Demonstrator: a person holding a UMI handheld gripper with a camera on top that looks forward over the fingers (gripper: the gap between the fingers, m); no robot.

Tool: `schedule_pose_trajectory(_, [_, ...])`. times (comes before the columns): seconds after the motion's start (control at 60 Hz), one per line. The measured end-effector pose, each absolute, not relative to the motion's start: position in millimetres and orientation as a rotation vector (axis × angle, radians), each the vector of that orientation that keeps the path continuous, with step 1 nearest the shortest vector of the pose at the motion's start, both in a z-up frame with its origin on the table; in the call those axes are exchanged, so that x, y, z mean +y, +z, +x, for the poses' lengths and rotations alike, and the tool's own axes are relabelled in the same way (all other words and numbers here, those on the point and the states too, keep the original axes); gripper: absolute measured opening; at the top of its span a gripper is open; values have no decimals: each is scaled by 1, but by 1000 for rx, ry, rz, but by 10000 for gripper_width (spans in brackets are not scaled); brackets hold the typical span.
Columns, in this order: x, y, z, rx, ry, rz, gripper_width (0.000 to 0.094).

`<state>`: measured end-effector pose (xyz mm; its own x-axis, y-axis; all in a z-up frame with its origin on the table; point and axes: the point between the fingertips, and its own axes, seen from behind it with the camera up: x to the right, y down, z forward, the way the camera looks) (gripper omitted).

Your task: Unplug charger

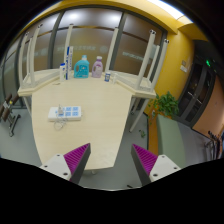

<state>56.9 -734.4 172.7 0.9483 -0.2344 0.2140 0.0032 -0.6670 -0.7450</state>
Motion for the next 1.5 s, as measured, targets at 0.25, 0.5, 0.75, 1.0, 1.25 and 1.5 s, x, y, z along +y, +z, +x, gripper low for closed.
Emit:
schedule_pose_trajectory(0.25, [-706, 115, -17, 152, -272, -2313, 844])
schedule_pose_trajectory(0.5, [-587, 69, -100, 50, -32, -2214, 852])
schedule_pose_trajectory(0.75, [-462, 43, -142, -17, 48, -2131, 846])
schedule_pose_trajectory(1.0, [-415, 17, -145, -12, -10, -2143, 380])
schedule_pose_trajectory(1.25, [-415, 17, -154, -82, 0, -2145, 91])
schedule_pose_trajectory(1.5, [-390, 220, -128, -45, 56, -1816, 78])
